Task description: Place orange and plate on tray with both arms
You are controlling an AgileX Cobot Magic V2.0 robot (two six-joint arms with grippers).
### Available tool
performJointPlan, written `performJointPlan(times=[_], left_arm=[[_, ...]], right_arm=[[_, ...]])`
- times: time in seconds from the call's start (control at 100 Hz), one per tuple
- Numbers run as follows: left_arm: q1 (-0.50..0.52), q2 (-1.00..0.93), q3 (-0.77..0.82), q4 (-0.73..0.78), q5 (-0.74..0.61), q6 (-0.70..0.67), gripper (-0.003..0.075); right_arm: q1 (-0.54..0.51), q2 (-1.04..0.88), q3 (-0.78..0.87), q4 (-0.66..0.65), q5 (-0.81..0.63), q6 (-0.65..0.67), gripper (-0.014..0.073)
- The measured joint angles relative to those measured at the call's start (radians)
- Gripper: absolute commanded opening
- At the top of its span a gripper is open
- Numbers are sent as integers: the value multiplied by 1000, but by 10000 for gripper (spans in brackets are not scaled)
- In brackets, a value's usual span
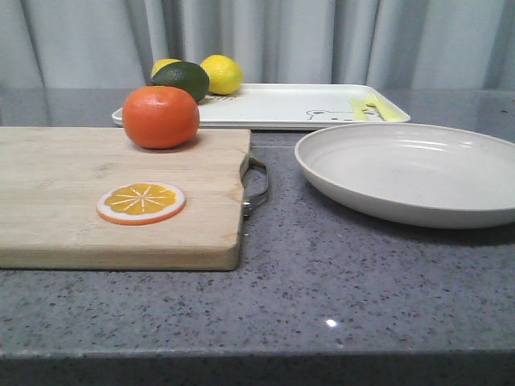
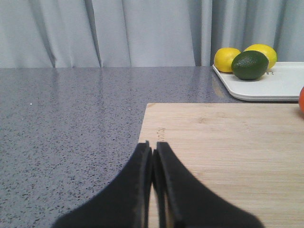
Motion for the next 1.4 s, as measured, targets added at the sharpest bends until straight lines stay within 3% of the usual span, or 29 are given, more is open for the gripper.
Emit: performJointPlan(times=[1.4], left_arm=[[0, 0, -2, -44, -106, -2, -20]], right_arm=[[0, 0, 0, 4, -32, 4, -57]])
